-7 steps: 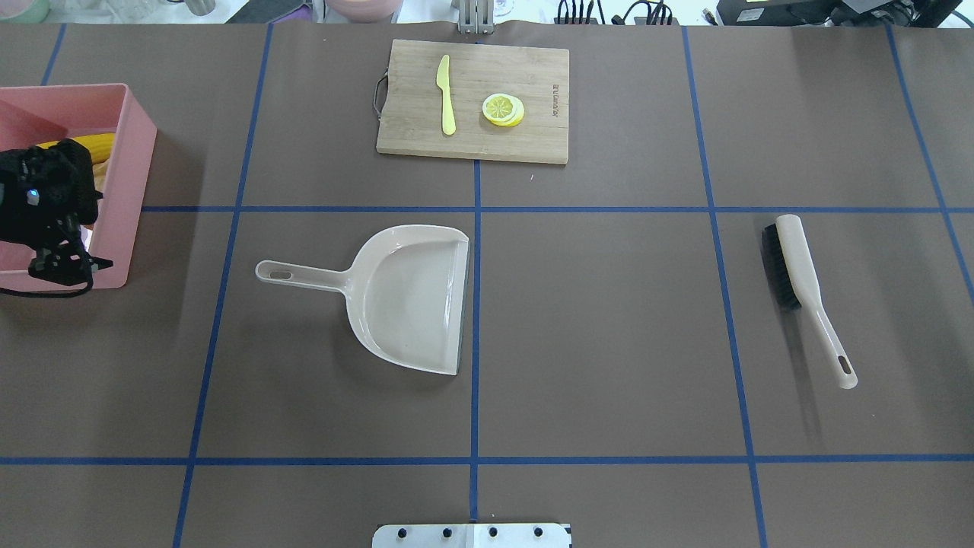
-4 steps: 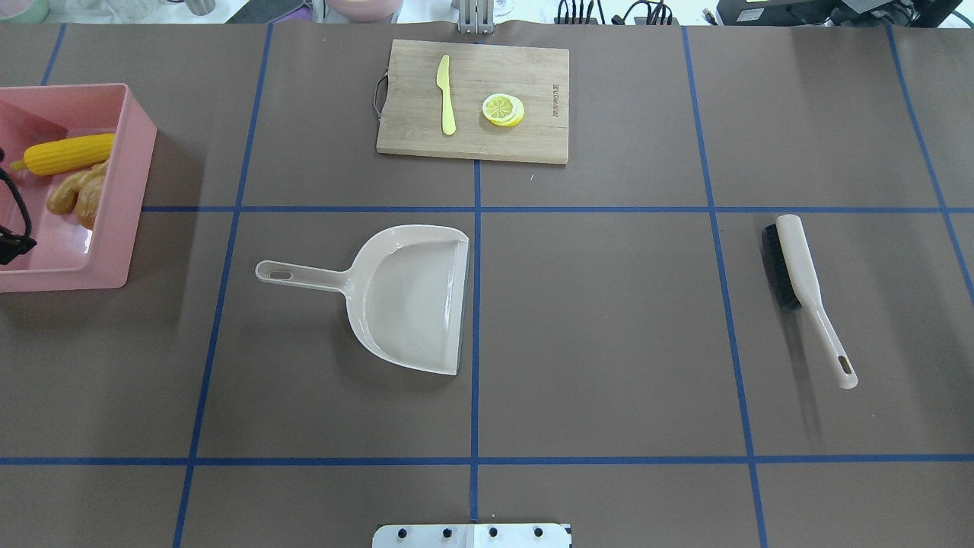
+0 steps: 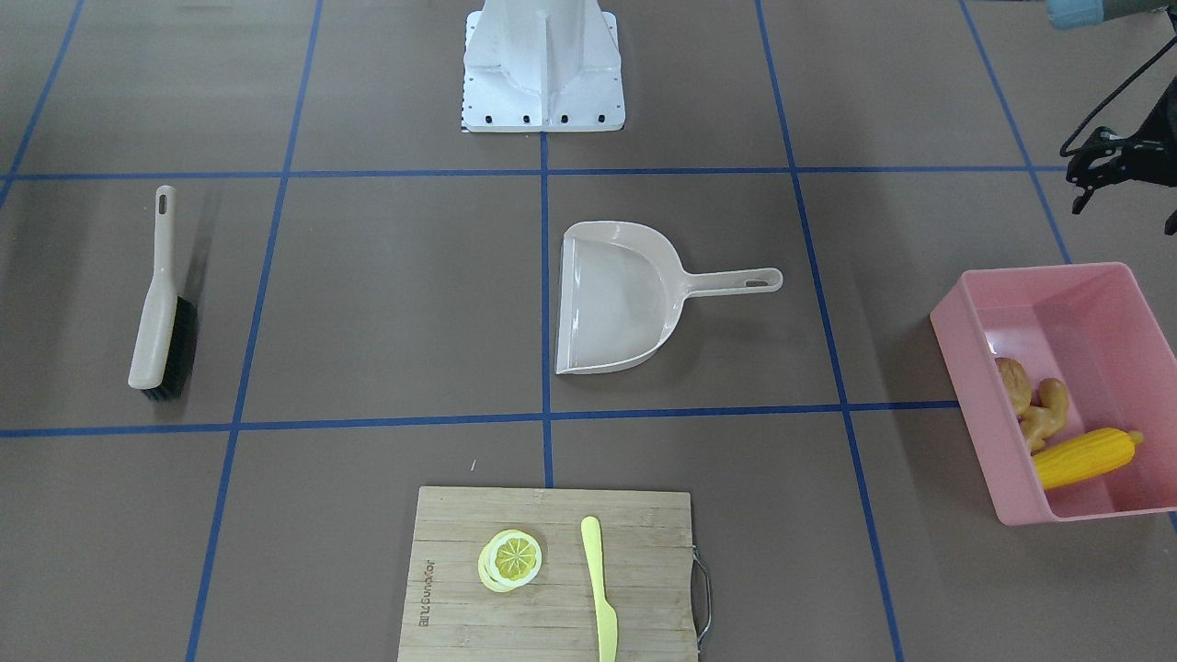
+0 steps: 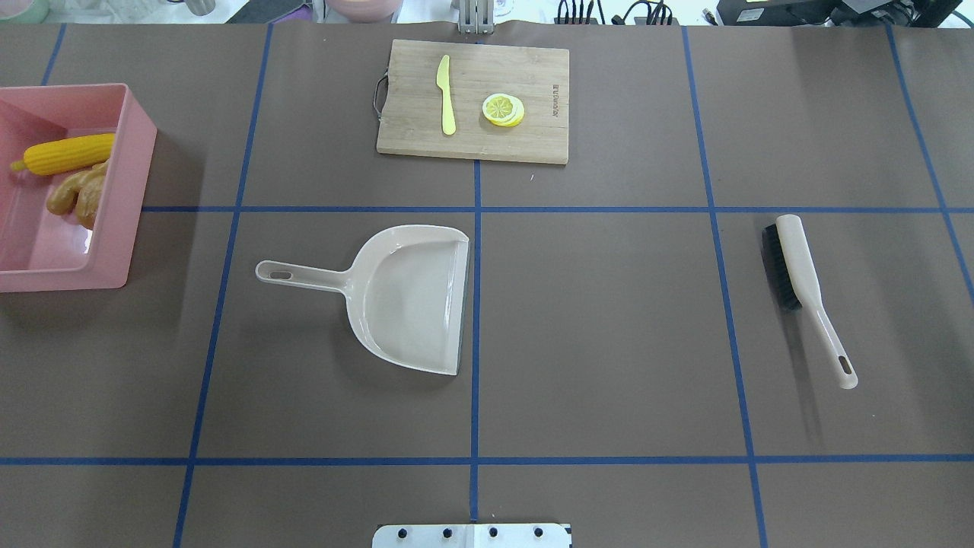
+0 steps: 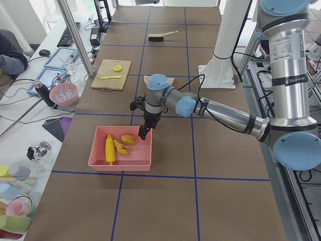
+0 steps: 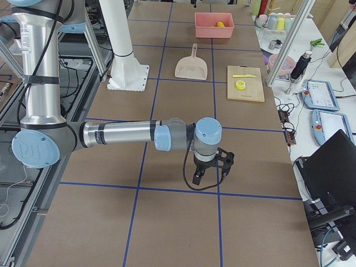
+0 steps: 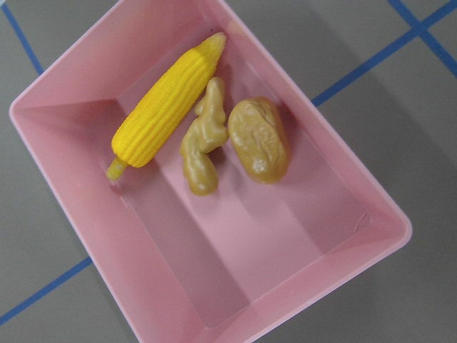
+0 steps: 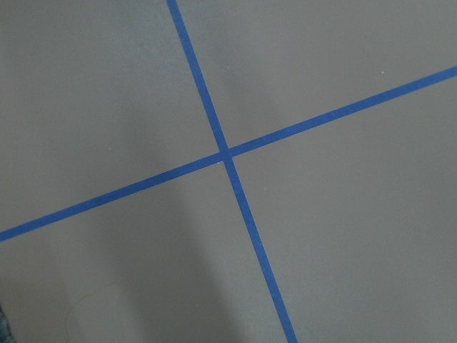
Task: Sweep and dump trash into bin
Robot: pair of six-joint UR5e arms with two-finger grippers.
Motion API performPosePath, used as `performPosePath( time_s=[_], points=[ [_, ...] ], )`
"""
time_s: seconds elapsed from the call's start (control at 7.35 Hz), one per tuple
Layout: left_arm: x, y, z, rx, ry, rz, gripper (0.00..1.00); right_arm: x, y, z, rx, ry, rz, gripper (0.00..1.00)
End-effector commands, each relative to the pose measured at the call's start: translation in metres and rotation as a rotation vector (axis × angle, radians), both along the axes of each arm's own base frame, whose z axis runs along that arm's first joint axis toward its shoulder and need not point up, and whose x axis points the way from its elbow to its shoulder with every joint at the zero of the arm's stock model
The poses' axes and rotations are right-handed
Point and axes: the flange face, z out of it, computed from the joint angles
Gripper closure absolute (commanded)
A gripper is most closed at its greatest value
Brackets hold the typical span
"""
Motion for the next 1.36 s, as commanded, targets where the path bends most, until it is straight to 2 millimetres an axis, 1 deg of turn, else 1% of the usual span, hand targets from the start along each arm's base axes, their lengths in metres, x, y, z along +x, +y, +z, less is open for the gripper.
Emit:
performPosePath(
  time_s=[0.0, 0.14, 0.27, 0.41, 0.54, 0.82, 0.95, 1.09, 1.22],
  points=[
    [-0.025, 0.0, 0.063, -0.232, 0.114, -0.107, 0.01, 0.0, 0.0, 0.0, 0.0, 0.001, 0.0, 0.0],
    [-0.037, -0.004, 0.072, -0.236, 0.174, -0.128, 0.01, 0.0, 0.0, 0.0, 0.001, 0.001, -0.001, 0.0],
    [-0.045, -0.001, 0.082, -0.259, 0.172, -0.149, 0.01, 0.0, 0.0, -0.001, 0.002, 0.001, -0.001, 0.0],
    [-0.047, 0.0, 0.095, -0.284, 0.165, -0.159, 0.01, 0.0, 0.0, -0.001, 0.001, 0.001, 0.0, 0.0],
    [-0.059, -0.001, 0.095, -0.278, 0.172, -0.182, 0.01, 0.0, 0.0, -0.001, 0.002, -0.001, -0.001, 0.0],
    [-0.064, 0.001, 0.093, -0.268, 0.174, -0.187, 0.01, 0.0, 0.0, -0.002, 0.004, -0.001, -0.001, 0.0],
    [-0.067, 0.002, 0.099, -0.275, 0.172, -0.19, 0.01, 0.0, 0.0, -0.002, 0.004, -0.001, -0.001, 0.0],
    [-0.078, 0.002, 0.098, -0.274, 0.177, -0.218, 0.01, 0.0, 0.007, 0.0, 0.016, 0.0, -0.012, 0.0],
    [-0.079, 0.003, 0.111, -0.297, 0.17, -0.222, 0.01, 0.0, 0.011, 0.0, 0.021, -0.002, -0.012, 0.0]
  ],
)
